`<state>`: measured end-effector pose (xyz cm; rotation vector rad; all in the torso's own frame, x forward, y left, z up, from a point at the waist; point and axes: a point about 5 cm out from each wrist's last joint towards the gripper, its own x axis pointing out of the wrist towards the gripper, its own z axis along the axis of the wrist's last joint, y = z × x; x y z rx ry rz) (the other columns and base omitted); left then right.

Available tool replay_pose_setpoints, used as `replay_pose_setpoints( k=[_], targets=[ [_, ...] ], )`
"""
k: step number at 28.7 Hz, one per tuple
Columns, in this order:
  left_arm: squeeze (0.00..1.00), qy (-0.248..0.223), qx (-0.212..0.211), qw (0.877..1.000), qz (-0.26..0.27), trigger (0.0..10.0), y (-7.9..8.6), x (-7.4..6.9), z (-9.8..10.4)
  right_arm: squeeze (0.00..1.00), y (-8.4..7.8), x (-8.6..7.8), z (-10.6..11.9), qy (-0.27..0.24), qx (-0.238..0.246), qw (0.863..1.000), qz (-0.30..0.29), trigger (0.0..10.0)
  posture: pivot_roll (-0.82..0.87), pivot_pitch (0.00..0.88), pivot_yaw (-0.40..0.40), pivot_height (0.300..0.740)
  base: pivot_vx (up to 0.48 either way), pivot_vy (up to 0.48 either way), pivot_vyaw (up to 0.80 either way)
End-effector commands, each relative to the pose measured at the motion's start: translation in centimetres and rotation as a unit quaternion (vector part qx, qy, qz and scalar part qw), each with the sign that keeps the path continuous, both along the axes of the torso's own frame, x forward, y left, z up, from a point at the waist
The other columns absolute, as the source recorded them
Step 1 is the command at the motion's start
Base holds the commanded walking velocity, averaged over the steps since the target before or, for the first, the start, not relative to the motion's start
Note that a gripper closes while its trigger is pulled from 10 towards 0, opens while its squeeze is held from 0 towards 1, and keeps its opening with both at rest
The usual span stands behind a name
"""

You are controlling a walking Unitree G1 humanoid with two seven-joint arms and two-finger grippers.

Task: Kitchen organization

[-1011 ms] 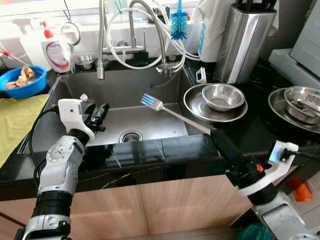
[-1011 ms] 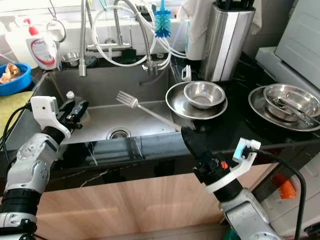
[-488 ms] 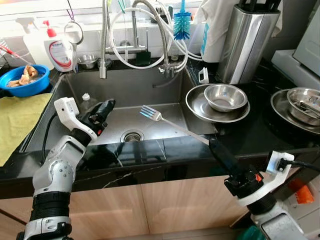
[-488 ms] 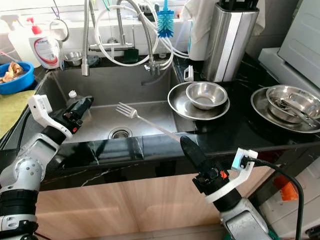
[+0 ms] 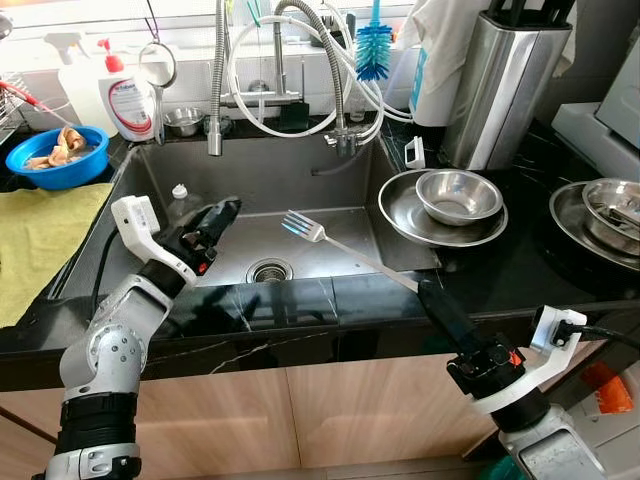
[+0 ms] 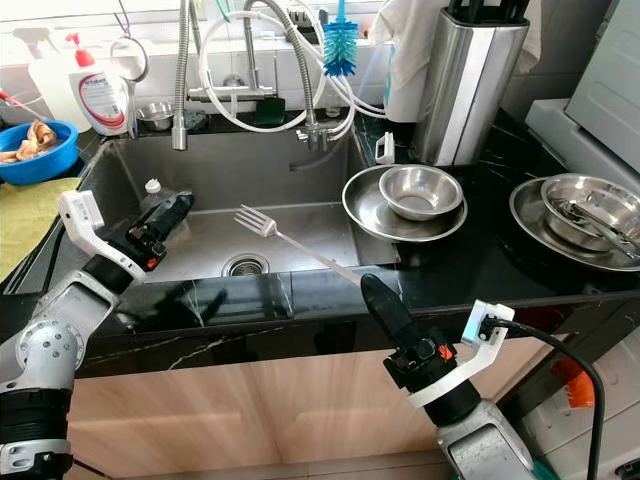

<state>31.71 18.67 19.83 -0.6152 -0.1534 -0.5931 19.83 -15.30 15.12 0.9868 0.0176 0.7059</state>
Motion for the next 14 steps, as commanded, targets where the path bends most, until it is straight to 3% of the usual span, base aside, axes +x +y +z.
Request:
replay_pose_setpoints(
  k=[1,14],
  targets=[
    [0.0,-0.011,-0.004,1.0,-0.029,10.0,-0.6,-0.4,0.6,0.0,0.3,0.2,0.2,-0.004,-0.001,1.0,0.002,10.0,-0.05,0.0,0.013,0.74,0.0,0.0,0.0],
    [0.0,-0.027,0.03,0.992,-0.123,10.0,-3.0,-2.0,0.7,0.0,0.6,0.4,0.5,-0.01,0.007,1.0,0.011,10.0,-0.05,0.0,0.008,0.74,0.0,0.0,0.0]
  ],
)
